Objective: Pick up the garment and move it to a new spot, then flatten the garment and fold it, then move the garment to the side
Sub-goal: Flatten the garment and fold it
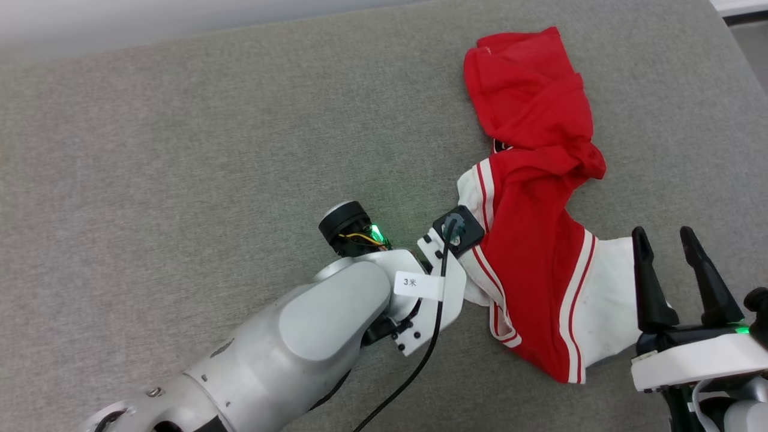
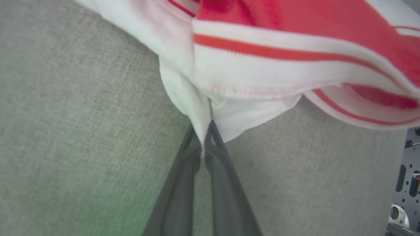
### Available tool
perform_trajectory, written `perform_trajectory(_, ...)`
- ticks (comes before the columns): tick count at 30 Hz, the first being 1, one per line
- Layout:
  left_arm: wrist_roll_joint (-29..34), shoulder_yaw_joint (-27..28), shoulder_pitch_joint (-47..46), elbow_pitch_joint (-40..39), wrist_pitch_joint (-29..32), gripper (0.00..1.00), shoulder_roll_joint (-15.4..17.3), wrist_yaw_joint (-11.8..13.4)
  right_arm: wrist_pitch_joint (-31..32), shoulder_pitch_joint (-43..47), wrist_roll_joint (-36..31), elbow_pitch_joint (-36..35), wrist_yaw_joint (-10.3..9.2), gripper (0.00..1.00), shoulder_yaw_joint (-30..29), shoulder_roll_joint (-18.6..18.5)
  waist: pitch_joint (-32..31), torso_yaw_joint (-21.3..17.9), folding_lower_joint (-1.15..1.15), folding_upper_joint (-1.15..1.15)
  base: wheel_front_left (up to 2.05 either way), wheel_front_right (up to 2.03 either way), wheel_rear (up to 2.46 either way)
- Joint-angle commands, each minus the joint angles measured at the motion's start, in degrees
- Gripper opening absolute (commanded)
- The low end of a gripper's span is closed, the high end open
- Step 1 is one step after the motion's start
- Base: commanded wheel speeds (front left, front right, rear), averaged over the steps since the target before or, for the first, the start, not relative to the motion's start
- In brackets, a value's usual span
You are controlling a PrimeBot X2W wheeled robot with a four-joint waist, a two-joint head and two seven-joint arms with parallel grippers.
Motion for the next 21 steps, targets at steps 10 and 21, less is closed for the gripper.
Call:
perform_trajectory(10,-0.66,4.90,1.77,-0.37,-12.33,0.00,0.83,4.64,0.45,1.82,-0.67,0.35,-0.06,1.00,-2.62,0.16,-6.13,5.29,-0.01,0.00,0.00,0.00,0.00)
perform_trajectory(21,-4.37,12.11,12.62,-11.89,-19.25,0.00,11.68,13.21,3.05,4.89,-1.68,-1.69,-0.06,1.00,-4.41,0.15,-11.43,11.06,-0.01,0.00,0.00,0.00,0.00)
